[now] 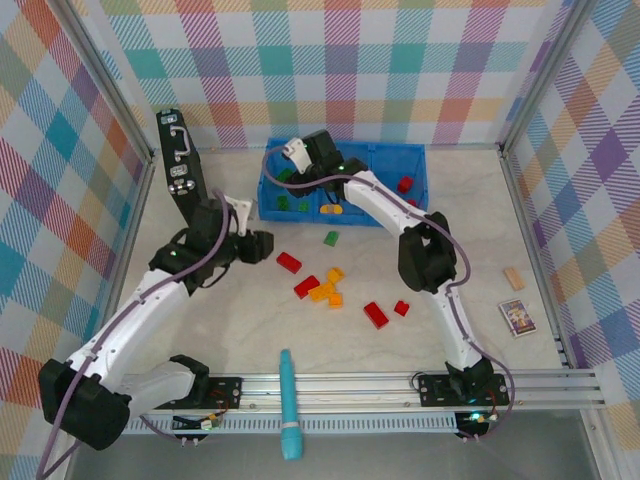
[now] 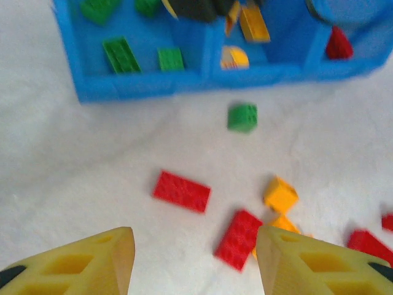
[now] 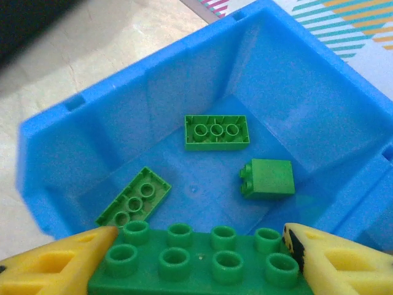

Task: Sort the legos into containers by color
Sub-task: Place the lego in the container, then pick up the lego from the center of the table.

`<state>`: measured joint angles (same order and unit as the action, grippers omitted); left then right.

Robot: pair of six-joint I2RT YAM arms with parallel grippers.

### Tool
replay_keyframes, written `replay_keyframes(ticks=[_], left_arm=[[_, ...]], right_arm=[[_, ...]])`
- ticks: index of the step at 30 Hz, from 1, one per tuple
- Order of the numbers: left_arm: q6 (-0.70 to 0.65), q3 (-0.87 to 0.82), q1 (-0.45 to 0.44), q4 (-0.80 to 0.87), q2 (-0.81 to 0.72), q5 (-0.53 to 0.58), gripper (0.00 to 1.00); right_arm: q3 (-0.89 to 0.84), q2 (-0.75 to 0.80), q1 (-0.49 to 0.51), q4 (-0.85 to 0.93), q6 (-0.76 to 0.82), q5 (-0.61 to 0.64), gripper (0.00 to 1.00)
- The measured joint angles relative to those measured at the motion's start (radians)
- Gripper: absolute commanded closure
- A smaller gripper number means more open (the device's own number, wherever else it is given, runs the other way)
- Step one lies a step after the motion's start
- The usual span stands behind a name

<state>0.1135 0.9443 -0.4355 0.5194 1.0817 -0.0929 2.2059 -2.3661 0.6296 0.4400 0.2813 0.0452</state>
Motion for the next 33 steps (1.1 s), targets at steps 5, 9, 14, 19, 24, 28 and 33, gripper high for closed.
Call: replay_keyframes(ticks=[5, 9, 14, 19, 24, 28, 33], left_arm=[[0.026, -0.076, -0.094, 0.014, 0.002, 0.025, 0.44], [0.05, -0.097, -0.166, -0.01, 0.027, 0.06, 0.44], [0.079, -0.105, -0.245, -0.099, 0.128, 0.104, 0.44], [0.097, -0.101, -0.292, -0.211, 0.26, 0.164, 0.44], [0.105, -0.027, -0.321, -0.288, 0.435, 0.217, 0.43], [0.104, 0.055, -0.335, -0.348, 0.55, 0.256, 0.43], [0.095, 0.143, -0.339, -0.395, 0.661, 0.302, 0.42]], right_arm=[[0.072, -0.085, 0.0, -0.009, 0.074, 0.015, 0.38], [0.115, -0.122, 0.0, -0.014, 0.124, 0.021, 0.34], [0.124, -0.126, 0.001, -0.022, 0.168, 0.025, 0.24], [0.058, -0.084, 0.005, -0.039, 0.183, 0.024, 0.14], [0.034, -0.002, 0.006, -0.006, 0.187, 0.006, 0.1], [-0.061, 0.162, 0.006, -0.005, 0.188, -0.003, 0.08], [-0.196, 0.382, 0.005, -0.021, 0.188, -0.001, 0.07]])
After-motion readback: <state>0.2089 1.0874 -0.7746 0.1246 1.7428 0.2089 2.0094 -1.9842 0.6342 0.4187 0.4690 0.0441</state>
